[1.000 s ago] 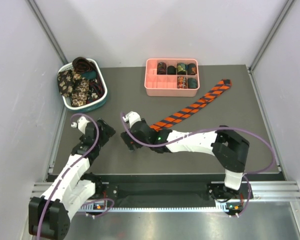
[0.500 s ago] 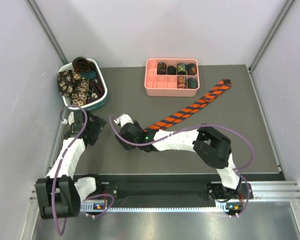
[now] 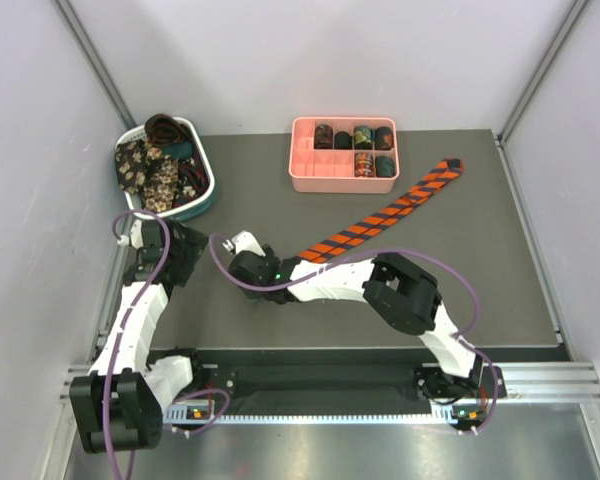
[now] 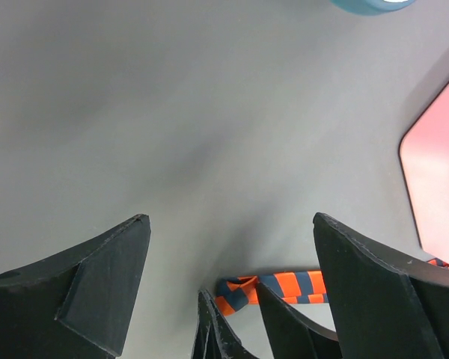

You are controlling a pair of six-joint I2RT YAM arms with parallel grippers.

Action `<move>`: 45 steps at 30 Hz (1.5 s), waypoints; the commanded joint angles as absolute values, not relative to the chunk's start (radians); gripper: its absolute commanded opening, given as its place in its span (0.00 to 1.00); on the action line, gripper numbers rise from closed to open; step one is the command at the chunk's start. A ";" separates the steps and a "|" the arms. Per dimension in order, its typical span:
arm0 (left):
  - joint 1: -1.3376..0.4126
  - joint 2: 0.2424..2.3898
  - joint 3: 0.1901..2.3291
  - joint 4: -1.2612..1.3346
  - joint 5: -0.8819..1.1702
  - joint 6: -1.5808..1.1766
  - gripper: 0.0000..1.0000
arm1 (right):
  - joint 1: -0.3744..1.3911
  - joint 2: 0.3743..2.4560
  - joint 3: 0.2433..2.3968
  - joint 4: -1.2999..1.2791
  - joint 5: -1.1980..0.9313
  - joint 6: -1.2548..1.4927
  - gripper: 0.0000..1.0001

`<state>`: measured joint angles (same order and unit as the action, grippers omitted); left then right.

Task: Roll the ties
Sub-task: Roll the tie

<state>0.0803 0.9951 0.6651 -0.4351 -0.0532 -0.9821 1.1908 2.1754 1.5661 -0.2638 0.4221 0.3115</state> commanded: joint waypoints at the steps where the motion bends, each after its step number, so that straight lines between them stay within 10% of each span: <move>1: 0.087 0.980 0.687 -0.425 -0.058 -0.997 0.94 | 1.218 2.197 1.612 -0.354 0.520 0.377 0.67; 21: 0.087 0.986 0.650 -0.307 0.081 -0.917 0.92 | 1.250 2.186 1.603 -0.439 0.627 0.443 0.37; 29: 0.086 0.997 0.635 -0.261 0.175 -0.871 0.92 | 1.252 2.142 1.566 -0.417 0.588 0.460 0.00; 45: 0.005 0.934 0.430 0.054 0.364 -0.775 0.99 | 1.079 1.813 1.169 0.036 0.094 0.549 0.00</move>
